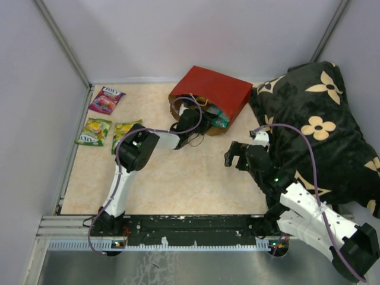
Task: Take the snacks out of the paper bag
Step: Take out the snack from the paper bag.
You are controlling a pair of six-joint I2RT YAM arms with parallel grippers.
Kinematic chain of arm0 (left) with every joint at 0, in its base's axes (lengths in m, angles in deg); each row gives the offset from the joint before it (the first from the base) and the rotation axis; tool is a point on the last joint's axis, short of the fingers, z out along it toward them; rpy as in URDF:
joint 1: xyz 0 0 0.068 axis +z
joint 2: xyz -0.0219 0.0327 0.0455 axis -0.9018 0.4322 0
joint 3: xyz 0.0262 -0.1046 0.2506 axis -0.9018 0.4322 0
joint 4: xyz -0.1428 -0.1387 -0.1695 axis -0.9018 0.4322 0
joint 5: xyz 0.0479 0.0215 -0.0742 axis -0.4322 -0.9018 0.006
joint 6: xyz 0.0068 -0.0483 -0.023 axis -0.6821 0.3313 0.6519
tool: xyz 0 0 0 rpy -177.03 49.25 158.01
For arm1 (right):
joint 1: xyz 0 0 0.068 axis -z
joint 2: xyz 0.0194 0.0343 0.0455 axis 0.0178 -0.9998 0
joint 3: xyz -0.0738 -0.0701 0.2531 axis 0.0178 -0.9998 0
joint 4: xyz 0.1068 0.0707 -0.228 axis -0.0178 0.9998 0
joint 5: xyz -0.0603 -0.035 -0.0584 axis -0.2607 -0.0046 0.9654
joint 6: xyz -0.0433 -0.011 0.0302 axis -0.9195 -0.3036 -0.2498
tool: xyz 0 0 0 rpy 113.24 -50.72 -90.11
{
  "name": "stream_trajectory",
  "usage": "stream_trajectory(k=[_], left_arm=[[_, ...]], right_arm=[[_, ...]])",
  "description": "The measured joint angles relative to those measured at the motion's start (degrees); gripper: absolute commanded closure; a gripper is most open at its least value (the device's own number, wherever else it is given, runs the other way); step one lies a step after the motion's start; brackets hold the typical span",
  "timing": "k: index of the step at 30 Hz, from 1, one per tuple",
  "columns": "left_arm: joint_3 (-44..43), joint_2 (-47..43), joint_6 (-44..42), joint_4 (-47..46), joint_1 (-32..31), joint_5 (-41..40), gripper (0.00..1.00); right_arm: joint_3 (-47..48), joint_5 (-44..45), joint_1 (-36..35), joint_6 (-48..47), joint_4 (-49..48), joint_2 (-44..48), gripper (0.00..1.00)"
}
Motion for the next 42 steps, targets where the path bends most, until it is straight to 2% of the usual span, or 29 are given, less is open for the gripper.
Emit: stream_trajectory(k=[3,5,9,10,16,21,30,34,42], left_arm=[[-3.45,1.49,-0.68,2.97,-0.26,-1.68,0.34],[-5.53,2.4,-1.33,4.57,-0.61,-2.75,0.41],[-7.48,4.13,-2.21,5.86,-1.27,-4.22,0.92],[-7.43,4.59,-2.97,6.05,-1.33,-4.39,0.99],[-6.1,4.72,-4.85,4.35,-1.44,-4.81,1.0],[-1.7,-0.07,-9.53,4.83,-1.68,-4.85,1.0],[8.5,-17.16,-19.23,6.62,-2.36,-4.28,1.0],[12.44,-24.41,-26.05,8.87,-2.4,-2.54,1.0],[20.13,-38.62,-42.1,21.14,-2.45,-1.36,1.0]], right_arm=[[0.0,0.07,0.0,-0.04,-0.02,0.2,0.01],[-0.02,0.11,0.0,-0.17,0.02,0.48,0.01],[-0.04,0.2,0.0,-0.39,0.0,1.33,0.01],[-0.04,0.28,0.0,-0.39,0.0,1.51,0.01],[-0.13,0.74,0.0,-0.42,0.02,2.64,0.01],[-0.13,1.01,0.0,-0.46,0.0,2.75,0.01],[-0.37,1.73,0.0,-1.16,-1.33,2.69,0.01],[-0.68,1.95,0.0,-1.75,-2.64,2.01,0.01],[-1.29,2.78,0.0,-3.96,-5.25,0.35,0.01]])
